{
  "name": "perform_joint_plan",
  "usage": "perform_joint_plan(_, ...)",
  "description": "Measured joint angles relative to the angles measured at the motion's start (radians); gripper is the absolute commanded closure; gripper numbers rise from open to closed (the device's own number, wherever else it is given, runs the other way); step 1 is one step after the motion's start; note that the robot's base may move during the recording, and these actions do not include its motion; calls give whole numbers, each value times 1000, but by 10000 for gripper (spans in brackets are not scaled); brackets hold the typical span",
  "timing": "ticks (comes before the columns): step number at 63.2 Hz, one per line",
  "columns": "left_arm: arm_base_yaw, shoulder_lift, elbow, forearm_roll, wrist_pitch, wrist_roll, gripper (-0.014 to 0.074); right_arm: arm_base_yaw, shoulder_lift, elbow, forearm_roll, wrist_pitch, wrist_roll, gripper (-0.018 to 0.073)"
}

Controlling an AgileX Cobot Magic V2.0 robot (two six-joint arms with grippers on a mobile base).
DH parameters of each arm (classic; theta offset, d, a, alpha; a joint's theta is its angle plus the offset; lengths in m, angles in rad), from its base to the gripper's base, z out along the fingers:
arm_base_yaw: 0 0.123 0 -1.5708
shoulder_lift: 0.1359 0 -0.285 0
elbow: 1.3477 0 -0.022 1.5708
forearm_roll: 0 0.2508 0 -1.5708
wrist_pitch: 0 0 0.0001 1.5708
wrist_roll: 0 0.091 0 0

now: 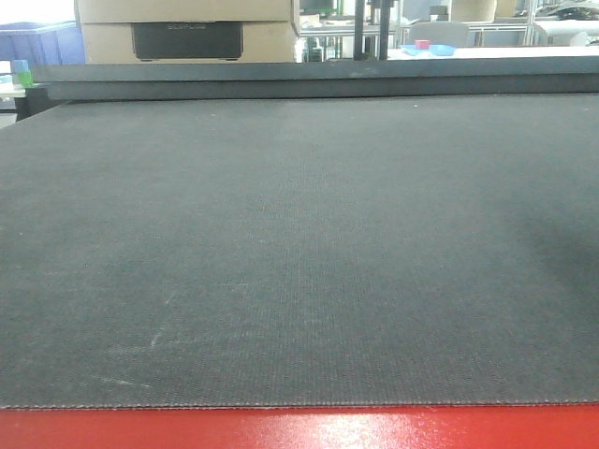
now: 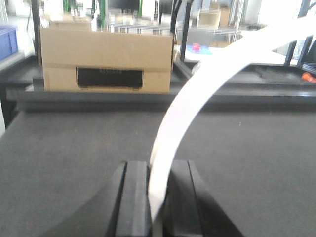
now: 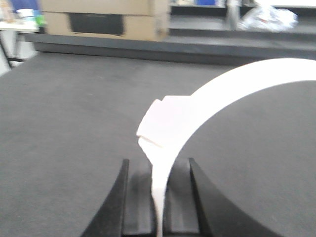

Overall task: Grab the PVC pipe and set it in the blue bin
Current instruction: 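Lift both held white pipe pieces up off the black table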

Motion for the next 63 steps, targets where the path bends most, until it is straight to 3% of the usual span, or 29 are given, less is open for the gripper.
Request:
perform_joint_plan(14, 0, -59, 29, 0, 4, 0, 707, 58, 0, 0, 0, -59, -39, 727)
perform_joint_plan(63, 0, -65, 68, 0, -56, 0, 707, 60, -232, 99, -6, -171, -55, 727)
